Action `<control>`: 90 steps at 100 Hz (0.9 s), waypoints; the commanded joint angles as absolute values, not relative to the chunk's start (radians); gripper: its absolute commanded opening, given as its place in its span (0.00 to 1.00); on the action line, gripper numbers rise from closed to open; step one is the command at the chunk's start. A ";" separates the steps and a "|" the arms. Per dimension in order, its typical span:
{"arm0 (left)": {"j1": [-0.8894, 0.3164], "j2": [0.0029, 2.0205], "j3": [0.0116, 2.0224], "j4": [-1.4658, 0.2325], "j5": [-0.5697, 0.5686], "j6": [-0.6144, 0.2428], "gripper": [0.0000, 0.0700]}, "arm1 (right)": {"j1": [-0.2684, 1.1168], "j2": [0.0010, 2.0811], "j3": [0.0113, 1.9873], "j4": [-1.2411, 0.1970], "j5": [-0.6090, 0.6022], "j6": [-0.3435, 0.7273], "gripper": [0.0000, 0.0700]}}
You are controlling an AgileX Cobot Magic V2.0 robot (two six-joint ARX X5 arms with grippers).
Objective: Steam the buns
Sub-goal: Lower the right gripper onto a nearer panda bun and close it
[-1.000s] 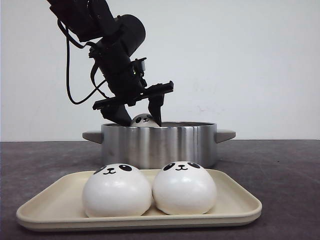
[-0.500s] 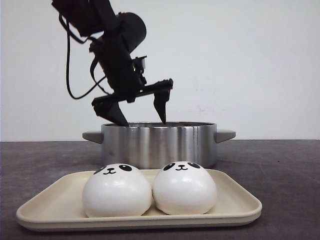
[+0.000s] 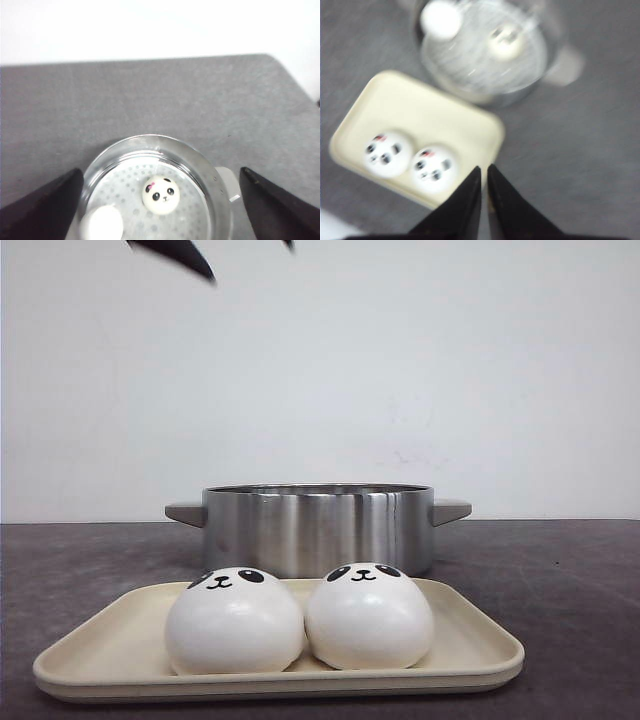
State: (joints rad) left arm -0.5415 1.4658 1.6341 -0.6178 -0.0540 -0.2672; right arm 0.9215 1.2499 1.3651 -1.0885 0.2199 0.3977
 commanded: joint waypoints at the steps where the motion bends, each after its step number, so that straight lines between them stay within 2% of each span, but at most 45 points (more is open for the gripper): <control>1: -0.550 1.405 1.658 -0.661 -0.056 -0.214 0.85 | 0.925 1.262 1.291 -1.027 0.131 0.462 0.02; 9: -0.551 1.314 1.658 -0.719 -0.056 -0.196 0.85 | 0.919 1.268 1.207 -0.970 0.052 0.502 0.02; 19: -0.552 1.212 1.658 -0.783 -0.056 -0.187 0.85 | 0.920 1.268 1.128 -0.900 0.020 0.542 0.02; 22: -0.552 1.183 1.658 -0.799 -0.056 -0.186 0.85 | 0.921 1.268 1.111 -0.881 0.013 0.551 0.05; 27: -0.552 1.132 1.658 -0.825 -0.056 -0.184 0.85 | 0.921 1.271 1.089 -0.856 -0.003 0.566 0.22; 36: -0.552 1.060 1.658 -0.864 -0.056 -0.184 0.85 | 0.920 1.275 1.068 -0.833 -0.028 0.573 0.70; 39: -0.552 1.036 1.658 -0.875 -0.056 -0.184 0.85 | 0.920 1.277 1.066 -0.831 -0.030 0.575 0.78; 63: -0.552 0.886 1.658 -0.927 -0.057 -0.184 0.85 | 0.919 1.363 1.066 -0.831 -0.051 0.572 0.78; 90: -0.552 0.821 1.657 -0.979 -0.065 -0.184 0.85 | 0.918 1.531 1.066 -0.780 -0.052 0.545 0.78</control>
